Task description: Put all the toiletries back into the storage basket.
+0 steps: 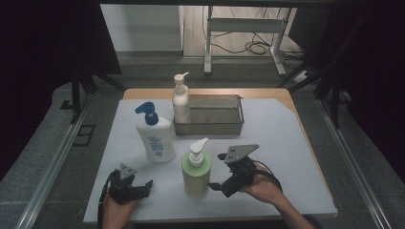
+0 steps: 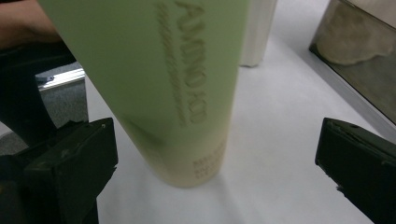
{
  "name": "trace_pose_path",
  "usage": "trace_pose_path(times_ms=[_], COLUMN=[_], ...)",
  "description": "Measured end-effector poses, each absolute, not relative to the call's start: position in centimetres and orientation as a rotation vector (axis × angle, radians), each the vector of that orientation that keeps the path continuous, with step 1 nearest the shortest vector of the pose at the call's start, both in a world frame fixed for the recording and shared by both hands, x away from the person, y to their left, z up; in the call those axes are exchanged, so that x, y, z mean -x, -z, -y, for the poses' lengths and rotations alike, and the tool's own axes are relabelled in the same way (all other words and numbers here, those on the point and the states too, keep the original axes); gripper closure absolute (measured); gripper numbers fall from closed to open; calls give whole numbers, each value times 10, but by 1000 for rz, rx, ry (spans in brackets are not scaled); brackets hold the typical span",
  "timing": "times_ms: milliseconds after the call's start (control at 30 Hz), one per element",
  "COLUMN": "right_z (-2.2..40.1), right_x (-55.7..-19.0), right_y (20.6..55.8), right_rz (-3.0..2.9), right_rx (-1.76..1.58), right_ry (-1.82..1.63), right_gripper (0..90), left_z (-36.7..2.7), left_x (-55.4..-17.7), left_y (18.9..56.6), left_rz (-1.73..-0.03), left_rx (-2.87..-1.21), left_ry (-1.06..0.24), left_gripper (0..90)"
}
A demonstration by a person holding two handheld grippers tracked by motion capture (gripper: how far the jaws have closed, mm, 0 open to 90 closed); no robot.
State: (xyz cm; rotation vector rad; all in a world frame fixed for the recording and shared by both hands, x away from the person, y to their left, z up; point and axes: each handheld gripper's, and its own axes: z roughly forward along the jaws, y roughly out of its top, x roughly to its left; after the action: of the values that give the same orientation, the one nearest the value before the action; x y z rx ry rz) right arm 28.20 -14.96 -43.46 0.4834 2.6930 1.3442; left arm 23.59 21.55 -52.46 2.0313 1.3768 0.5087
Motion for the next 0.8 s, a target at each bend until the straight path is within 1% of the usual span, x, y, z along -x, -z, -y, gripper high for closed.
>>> trace_pose_path(times_ms=[800], right_z=[109], right_x=[-278], right_y=[435], right_rz=[-2694], right_rx=[-402], right_ry=[-1399], right_gripper=[4], left_z=[-216], left_x=[-236], left_y=[524], left_rz=[-1377], left_rx=[-2035], left_ry=[-506], left_gripper=[104])
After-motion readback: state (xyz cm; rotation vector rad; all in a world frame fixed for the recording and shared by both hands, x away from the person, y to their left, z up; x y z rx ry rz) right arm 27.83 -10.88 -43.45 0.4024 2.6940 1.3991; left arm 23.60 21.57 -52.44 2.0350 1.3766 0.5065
